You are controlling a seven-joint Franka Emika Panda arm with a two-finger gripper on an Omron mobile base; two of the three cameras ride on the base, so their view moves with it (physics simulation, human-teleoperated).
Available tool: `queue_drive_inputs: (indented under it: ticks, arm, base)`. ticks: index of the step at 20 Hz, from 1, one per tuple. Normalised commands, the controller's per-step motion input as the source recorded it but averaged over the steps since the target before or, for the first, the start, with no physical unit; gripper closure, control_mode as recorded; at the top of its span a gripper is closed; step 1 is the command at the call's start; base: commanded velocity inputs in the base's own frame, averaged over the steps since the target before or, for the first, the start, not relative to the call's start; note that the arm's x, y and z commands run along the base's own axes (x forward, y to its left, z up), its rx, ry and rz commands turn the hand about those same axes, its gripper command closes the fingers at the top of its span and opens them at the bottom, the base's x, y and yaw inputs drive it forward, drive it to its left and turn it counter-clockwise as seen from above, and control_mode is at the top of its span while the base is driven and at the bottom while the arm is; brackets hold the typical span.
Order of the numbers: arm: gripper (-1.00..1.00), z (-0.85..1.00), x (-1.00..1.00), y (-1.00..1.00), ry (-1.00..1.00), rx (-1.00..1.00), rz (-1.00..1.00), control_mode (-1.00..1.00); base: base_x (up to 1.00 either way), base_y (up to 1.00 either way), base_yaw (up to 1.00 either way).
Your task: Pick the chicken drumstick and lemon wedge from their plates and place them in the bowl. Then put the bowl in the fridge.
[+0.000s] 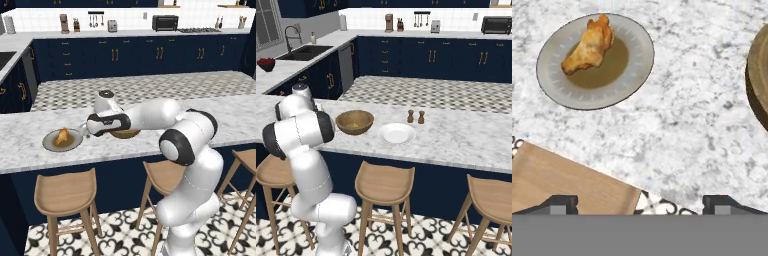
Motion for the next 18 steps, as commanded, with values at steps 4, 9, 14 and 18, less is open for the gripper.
queue_drive_inputs:
  ticks: [4, 9, 14, 18]
  arm:
    - [-1.00, 0.15, 0.49, 1.00, 0.00, 0.04, -0.16, -1.00]
    - [-1.00, -0.03, 0.66, 0.95, 0.00, 0.00, -0.22, -1.00]
    - [-1.00, -0.09, 0.48, 0.41, 0.00, 0.00, -0.07, -1.00]
    - [-1.00, -0.46, 0.15, 0.07, 0.05, 0.00, -0.02, -1.00]
  base:
    - [0.00, 0.00, 0.00]
    - [0.00, 0.00, 0.00]
    - [0.00, 0.00, 0.00]
    - [0.00, 0.00, 0.00]
